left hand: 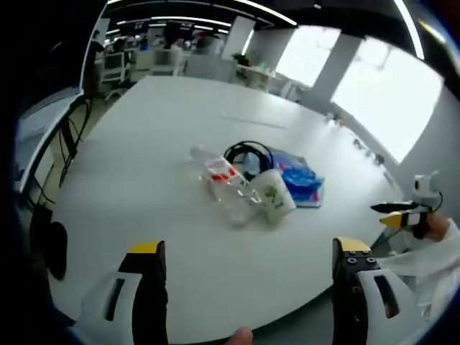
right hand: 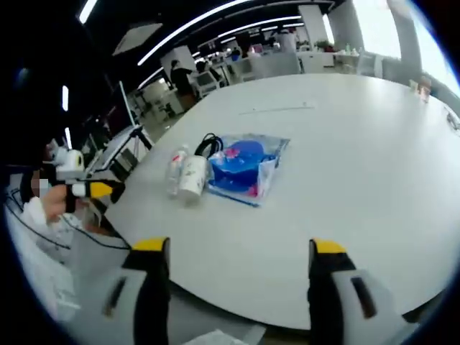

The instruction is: Arrange the tabletop items into an orderly group along one side of the table until the central work area is clear of visible clutter.

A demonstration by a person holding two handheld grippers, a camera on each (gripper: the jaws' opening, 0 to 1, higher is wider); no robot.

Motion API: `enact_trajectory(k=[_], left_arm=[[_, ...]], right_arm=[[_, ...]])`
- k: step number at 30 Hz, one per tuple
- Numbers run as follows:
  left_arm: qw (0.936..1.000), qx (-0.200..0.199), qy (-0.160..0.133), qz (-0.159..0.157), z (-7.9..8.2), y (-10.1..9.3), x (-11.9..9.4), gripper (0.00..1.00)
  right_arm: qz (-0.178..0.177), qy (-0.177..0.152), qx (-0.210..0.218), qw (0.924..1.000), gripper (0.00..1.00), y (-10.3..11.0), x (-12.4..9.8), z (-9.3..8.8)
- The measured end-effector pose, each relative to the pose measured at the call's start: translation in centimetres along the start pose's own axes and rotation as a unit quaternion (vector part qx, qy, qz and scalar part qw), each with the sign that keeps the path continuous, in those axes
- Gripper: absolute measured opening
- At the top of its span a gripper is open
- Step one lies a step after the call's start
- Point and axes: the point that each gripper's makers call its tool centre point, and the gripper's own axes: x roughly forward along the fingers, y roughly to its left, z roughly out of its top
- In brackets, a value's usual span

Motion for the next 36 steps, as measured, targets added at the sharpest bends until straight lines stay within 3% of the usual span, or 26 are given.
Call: enact_trajectory(k=[10, 36], left_arm=[[0.9999, -0.011, 0.0, -0.004, -0.12, -0.64, 0.25, 0.92], [0.9997, -0.021, 0.009, -0.013, -0.31, -0.1, 0.69, 0.89]], right_arm=[[0.006, 0.006, 0.003, 1.0, 0.76, 0.21, 0.17, -0.39], [0.005, -0.006, 0.03, 0.9995, 0.73, 0.17, -0.01, -0.38]])
